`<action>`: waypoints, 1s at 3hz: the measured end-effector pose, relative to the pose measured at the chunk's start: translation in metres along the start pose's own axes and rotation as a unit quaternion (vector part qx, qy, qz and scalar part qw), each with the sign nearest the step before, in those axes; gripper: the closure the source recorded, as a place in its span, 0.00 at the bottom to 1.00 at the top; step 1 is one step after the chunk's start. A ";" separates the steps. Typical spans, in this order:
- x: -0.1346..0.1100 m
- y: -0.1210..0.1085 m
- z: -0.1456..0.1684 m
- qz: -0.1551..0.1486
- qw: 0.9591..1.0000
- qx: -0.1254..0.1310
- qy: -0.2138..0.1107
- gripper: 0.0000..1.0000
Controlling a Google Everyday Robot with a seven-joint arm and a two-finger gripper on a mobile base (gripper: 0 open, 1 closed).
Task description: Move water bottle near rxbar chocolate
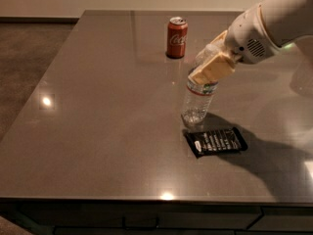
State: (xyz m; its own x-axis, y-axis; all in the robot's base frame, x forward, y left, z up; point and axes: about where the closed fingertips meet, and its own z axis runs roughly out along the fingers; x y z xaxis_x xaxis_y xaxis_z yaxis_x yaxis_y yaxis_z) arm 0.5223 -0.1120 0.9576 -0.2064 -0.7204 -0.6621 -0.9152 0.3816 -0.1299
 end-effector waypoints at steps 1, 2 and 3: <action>0.002 0.000 -0.002 0.002 1.000 0.001 0.001 0.30; 0.002 0.000 -0.002 0.002 1.000 0.001 0.001 0.07; 0.005 -0.001 -0.010 0.005 1.000 0.010 -0.011 0.00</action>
Offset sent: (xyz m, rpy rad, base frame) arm -0.0037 -0.0199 -0.0021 0.0070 0.0058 -0.0388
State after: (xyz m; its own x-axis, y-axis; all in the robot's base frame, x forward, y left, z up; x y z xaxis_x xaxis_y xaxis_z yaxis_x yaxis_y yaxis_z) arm 0.5191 -0.1214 0.9617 -0.2083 -0.7036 -0.6794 -0.9055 0.4014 -0.1380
